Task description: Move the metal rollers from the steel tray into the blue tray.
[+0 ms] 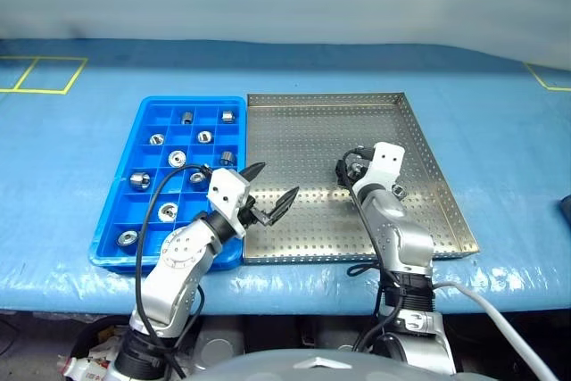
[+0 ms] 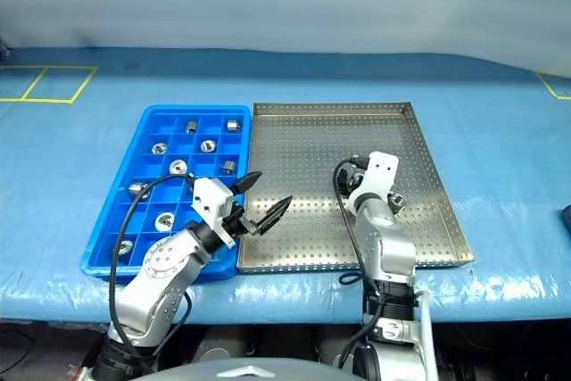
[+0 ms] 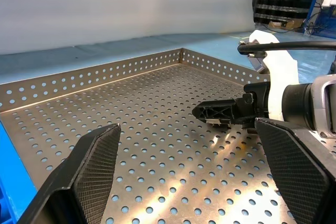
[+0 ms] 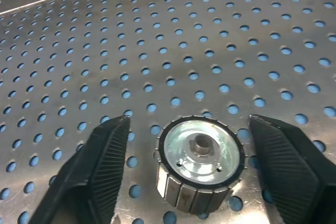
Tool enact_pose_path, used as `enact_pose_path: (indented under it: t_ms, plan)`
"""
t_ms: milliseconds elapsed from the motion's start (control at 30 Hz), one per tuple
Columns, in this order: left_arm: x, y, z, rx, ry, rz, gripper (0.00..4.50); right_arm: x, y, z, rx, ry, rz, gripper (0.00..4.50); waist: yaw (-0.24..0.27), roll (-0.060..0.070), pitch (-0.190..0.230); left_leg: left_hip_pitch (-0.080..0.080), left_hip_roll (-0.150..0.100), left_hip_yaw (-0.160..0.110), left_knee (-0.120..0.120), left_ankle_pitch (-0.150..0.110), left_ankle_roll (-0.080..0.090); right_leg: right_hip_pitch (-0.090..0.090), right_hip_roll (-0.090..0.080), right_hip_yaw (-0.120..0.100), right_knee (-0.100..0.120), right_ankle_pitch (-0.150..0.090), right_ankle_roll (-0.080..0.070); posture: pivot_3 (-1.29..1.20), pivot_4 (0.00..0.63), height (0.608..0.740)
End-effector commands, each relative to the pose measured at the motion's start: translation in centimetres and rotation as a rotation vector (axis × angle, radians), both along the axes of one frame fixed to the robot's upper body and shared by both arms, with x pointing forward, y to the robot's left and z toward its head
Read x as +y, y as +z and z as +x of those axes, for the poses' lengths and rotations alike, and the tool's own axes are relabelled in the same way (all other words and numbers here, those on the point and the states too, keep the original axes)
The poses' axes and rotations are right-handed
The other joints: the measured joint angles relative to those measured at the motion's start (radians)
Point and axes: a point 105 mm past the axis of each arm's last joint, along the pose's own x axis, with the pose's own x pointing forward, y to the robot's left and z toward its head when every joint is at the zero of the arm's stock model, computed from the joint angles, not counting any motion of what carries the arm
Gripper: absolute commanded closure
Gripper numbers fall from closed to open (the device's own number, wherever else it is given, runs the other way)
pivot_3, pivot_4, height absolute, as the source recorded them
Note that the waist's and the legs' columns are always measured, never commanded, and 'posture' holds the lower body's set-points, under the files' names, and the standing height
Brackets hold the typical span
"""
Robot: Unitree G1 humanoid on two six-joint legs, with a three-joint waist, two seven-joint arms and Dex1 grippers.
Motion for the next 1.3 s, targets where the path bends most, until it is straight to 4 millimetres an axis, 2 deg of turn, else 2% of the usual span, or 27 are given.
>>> enact_pose_path:
  t_ms: [33, 133, 400, 567, 667, 733, 867, 1067, 1300]
  plan:
    - [-0.3, 1.0, -0.4, -0.040, -0.013, -0.020, 0.00, 0.8, 1.3, 0.2, -0.056, 0.027, 0.012, 1.90, 0.001, 0.000, 0.000, 0.000, 0.000, 0.000, 0.000, 0.000, 0.000, 0.000, 0.000, 0.000, 0.000, 0.000, 0.000, 0.19, 0.150, 0.740]
    - [-0.1, 1.0, -0.3, -0.045, 0.002, -0.022, 0.00, 1.4, 2.0, 0.1, -0.076, 0.061, 0.017, 2.79, 0.002, 0.000, 0.000, 0.000, 0.000, 0.000, 0.000, 0.000, 0.000, 0.000, 0.000, 0.000, 0.000, 0.000, 0.000, 0.21, 0.150, 0.740]
    - [2.1, 1.6, 0.2, -0.114, 0.155, -0.017, 0.00, 5.9, 7.7, -0.7, -0.215, 0.383, -0.069, 2.78, 0.008, 0.000, 0.000, 0.000, 0.000, 0.000, 0.000, 0.000, 0.000, -0.001, 0.000, 0.000, 0.000, 0.000, 0.000, 0.27, 0.150, 0.740]
    - [4.3, 1.7, -0.3, -0.128, 0.255, -0.011, 0.00, 9.2, 9.6, -1.4, -0.260, 0.573, -0.104, 2.78, 0.023, 0.000, 0.000, 0.000, 0.000, -0.001, -0.001, 0.000, 0.000, 0.000, 0.000, -0.001, 0.000, 0.000, -0.001, 0.34, 0.150, 0.740]
    - [5.1, 1.8, -0.7, -0.139, 0.300, -0.012, 0.00, 10.6, 10.0, -1.8, -0.269, 0.651, -0.110, 2.78, 0.049, 0.000, 0.001, -0.001, 0.000, -0.002, -0.002, 0.000, 0.000, -0.001, 0.000, -0.002, -0.001, -0.001, -0.001, 0.40, 0.150, 0.740]
    - [6.1, 1.8, -1.5, -0.148, 0.338, -0.002, 0.00, 12.3, 10.1, -2.5, -0.274, 0.737, -0.108, 2.78, 0.062, 0.000, 0.001, -0.001, 0.000, -0.002, -0.002, 0.000, 0.000, -0.001, 0.000, -0.002, -0.002, -0.001, -0.001, 0.42, 0.150, 0.740]
    - [7.3, 2.1, -2.6, -0.145, 0.377, -0.013, 0.00, 14.0, 9.7, -3.2, -0.263, 0.820, -0.107, 2.78, 0.098, 0.000, 0.001, -0.002, 0.000, -0.003, -0.002, 0.000, 0.000, -0.001, -0.001, -0.003, -0.004, -0.001, -0.001, 0.47, 0.150, 0.740]
    - [7.8, 1.9, -3.7, -0.114, 0.359, -0.021, 0.00, 15.6, 9.2, -4.6, -0.237, 0.893, -0.011, 2.78, 0.141, 0.000, 0.001, -0.003, 0.000, -0.003, -0.002, 0.000, 0.000, -0.001, -0.001, -0.005, -0.004, -0.003, -0.005, 0.49, 0.150, 0.740]
    - [7.6, 1.2, -4.8, -0.064, 0.289, 0.005, 0.00, 15.8, 7.5, -5.6, -0.168, 0.908, 0.021, 2.78, 0.173, 0.001, 0.001, -0.004, 0.001, -0.003, -0.002, 0.000, 0.000, -0.002, -0.001, -0.006, -0.005, -0.004, -0.006, 0.49, 0.150, 0.740]
